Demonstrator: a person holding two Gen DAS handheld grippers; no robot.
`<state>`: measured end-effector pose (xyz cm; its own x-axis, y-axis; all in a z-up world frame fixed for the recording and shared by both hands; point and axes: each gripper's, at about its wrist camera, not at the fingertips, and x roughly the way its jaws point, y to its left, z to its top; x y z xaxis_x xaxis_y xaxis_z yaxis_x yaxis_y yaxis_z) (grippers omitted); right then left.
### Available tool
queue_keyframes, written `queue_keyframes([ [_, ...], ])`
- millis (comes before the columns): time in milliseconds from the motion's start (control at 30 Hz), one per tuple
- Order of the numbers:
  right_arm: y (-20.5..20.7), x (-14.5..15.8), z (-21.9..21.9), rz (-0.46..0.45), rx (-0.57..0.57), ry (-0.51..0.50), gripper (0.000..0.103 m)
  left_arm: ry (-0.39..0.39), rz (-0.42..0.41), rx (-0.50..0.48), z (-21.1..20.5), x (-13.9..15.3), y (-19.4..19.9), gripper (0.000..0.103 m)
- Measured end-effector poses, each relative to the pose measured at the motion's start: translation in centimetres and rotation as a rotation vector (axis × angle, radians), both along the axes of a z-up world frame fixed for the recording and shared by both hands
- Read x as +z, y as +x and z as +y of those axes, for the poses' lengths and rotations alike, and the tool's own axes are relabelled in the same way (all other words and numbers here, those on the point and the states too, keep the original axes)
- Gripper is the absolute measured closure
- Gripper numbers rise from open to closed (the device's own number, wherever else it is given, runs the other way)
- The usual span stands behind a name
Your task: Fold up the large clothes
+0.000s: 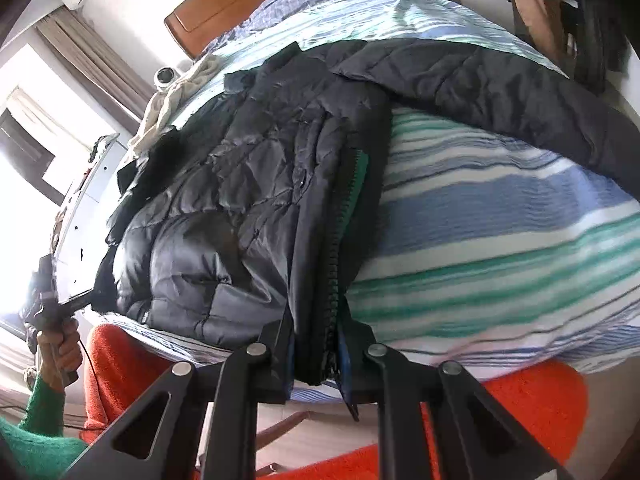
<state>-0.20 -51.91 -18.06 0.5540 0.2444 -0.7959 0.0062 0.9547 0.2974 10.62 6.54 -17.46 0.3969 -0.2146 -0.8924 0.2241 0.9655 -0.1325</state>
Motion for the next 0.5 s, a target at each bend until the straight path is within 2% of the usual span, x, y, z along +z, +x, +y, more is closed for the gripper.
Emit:
queue_keyframes([
  [67, 1.0, -1.1, 0.6, 0.012, -0.01, -0.029, 0.08, 0.031, -0.007, -0.004, -0.3, -0.3, -0.1, 0.064],
  [100, 1.4, -1.4, 1.2, 0.02, -0.018, -0.076, 0.078, 0.033, -0.003, -0.005, -0.2, 0.0, -0.1, 0.063],
  [133, 1.4, -1.1, 1.9, 0.015, -0.018, -0.121, 0.069, 0.026, 0.003, -0.01, 0.1, 0.7, -0.2, 0.059],
  [167, 1.1, -0.9, 2.1, 0.001, -0.012, -0.151, 0.061, 0.016, -0.002, -0.015, 0.4, 1.6, -0.1, 0.049],
  [200, 0.6, -0.4, 2.5, -0.02, -0.001, -0.171, 0.058, 0.006, -0.021, -0.017, 1.0, 2.6, -0.1, 0.042],
  [233, 0.2, 0.0, 2.7, -0.034, 0.002, -0.179, 0.052, -0.008, -0.061, -0.016, 1.9, 4.2, -0.1, 0.027],
  [267, -0.3, 0.6, 2.9, -0.052, 0.0, -0.189, 0.05, -0.021, -0.097, -0.013, 2.6, 5.5, 0.3, 0.018],
  [367, -1.2, 2.1, 3.6, -0.099, -0.007, -0.219, 0.05, -0.064, -0.144, 0.031, 4.7, 7.7, 3.0, 0.012],
  [433, -1.6, 2.7, 4.3, -0.125, -0.004, -0.221, 0.05, -0.013, -0.175, 0.102, 5.1, 7.9, 4.5, 0.012],
  [467, -1.7, 3.0, 4.8, -0.133, 0.006, -0.212, 0.05, 0.052, -0.228, 0.083, 4.3, 8.1, 4.6, 0.012],
  [500, -1.8, 3.1, 5.2, -0.139, 0.013, -0.205, 0.05, 0.147, -0.302, -0.022, 2.5, 8.3, 4.3, 0.012],
])
